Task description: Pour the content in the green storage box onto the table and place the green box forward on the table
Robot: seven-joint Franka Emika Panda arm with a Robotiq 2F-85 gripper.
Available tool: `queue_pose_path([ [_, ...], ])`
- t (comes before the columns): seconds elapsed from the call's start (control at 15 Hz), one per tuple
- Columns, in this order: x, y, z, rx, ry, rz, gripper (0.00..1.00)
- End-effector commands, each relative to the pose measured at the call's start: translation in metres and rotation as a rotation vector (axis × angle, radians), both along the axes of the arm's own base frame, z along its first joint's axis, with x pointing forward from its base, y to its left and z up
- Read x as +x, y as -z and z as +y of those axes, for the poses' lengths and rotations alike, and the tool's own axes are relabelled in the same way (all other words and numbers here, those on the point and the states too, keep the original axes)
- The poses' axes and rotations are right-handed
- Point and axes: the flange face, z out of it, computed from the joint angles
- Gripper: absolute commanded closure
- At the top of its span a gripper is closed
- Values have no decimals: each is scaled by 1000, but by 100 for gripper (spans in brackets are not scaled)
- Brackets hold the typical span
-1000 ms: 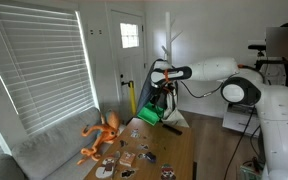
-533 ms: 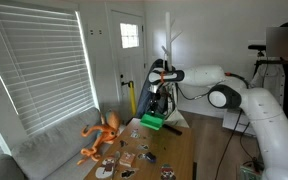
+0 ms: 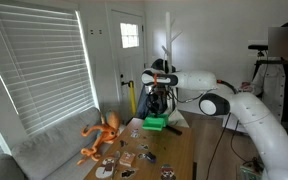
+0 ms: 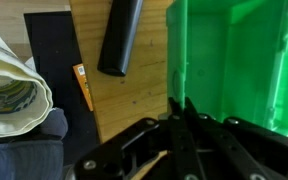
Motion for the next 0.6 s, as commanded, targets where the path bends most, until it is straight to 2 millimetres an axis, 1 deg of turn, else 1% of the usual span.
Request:
queue_pose_path([
  [0.0, 1, -1, 1, -7, 3, 2, 99],
  [0.07, 7, 0, 1, -34, 37, -28, 99],
  [0.4, 31, -5, -16, -114, 198, -191, 99],
  [0.53, 34, 1, -9, -134, 210, -184, 99],
])
